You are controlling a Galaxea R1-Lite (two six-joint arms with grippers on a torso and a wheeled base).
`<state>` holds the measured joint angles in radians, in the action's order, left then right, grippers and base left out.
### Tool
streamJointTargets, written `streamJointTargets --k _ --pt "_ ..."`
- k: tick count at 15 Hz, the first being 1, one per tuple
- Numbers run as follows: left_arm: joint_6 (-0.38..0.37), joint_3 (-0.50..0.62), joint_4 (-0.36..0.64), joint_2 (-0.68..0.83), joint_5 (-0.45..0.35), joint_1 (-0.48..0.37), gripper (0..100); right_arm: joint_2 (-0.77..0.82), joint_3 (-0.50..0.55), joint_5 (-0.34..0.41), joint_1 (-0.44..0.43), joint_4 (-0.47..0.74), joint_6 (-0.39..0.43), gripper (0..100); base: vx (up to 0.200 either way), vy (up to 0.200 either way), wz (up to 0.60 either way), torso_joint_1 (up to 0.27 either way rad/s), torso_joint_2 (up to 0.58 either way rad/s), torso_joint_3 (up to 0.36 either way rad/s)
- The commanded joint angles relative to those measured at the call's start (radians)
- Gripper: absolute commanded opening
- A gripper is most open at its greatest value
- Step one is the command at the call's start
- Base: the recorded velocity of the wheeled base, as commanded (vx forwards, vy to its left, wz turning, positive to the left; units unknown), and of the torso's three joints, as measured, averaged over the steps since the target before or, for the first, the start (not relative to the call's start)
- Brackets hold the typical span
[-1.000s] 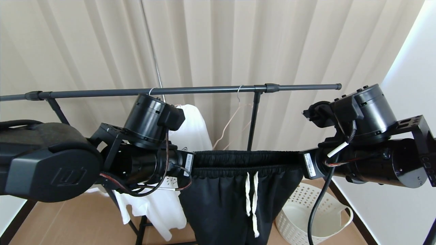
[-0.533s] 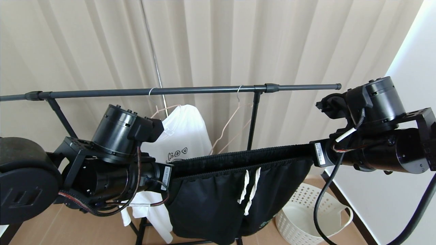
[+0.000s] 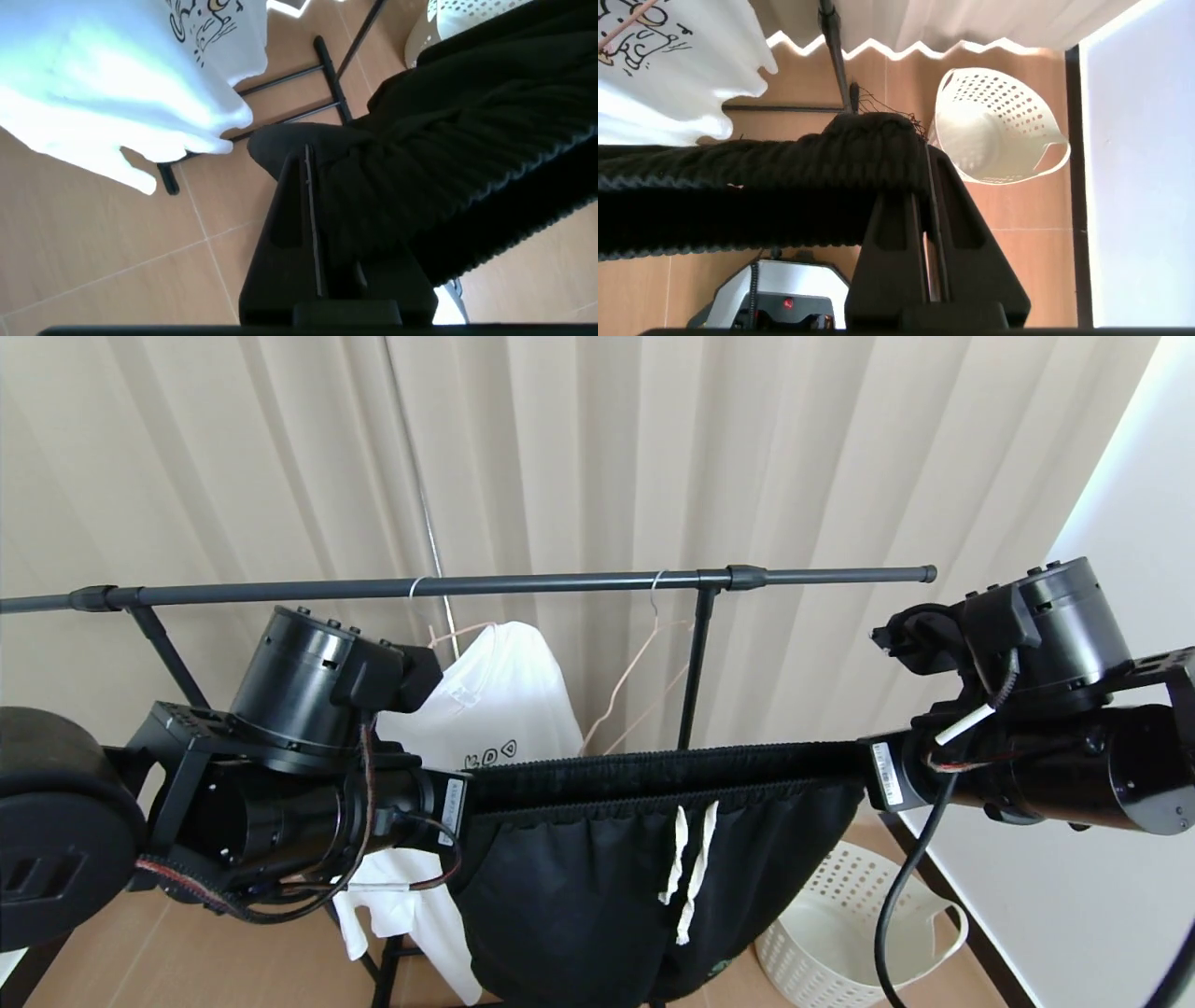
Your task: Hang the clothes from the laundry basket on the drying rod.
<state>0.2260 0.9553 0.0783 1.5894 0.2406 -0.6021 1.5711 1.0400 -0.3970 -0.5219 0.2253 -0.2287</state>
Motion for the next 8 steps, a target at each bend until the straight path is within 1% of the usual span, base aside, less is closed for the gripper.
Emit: streamJointTargets --k 1,3,4,6,7,8 --pt "-0.002 0.102 -0.002 0.063 -0.034 0.002 0 -0.074 -0.071 0.001 -0.063 0.008 0.011 0 0.0 0.0 0.0 0.0 0.0 0.0" --pt "-0.011 0.203 0.003 0.118 -0.064 0.002 0 -0.115 -0.13 0.007 -0.107 0.008 0.054 0 0.0 0.0 0.0 0.0 0.0 0.0" --pt "-0.028 0.273 0.0 0.169 -0.066 0.002 0 -0.134 -0.158 0.009 -0.161 0.014 0.066 0 0.0 0.0 0.0 0.0 0.0 0.0" --pt "-0.03 0.359 0.0 0.231 -0.075 0.002 0 -0.164 -0.167 0.017 -0.257 0.052 0.065 0 0.0 0.0 0.0 0.0 0.0 0.0" --pt "-0.03 0.398 -0.002 0.261 -0.089 0.002 0 -0.172 -0.173 0.035 -0.308 0.058 0.06 0 0.0 0.0 0.0 0.0 0.0 0.0" --pt "-0.03 0.436 -0.002 0.287 -0.098 0.005 0 -0.172 -0.175 0.06 -0.339 0.058 0.055 0 0.0 0.0 0.0 0.0 0.0 0.0"
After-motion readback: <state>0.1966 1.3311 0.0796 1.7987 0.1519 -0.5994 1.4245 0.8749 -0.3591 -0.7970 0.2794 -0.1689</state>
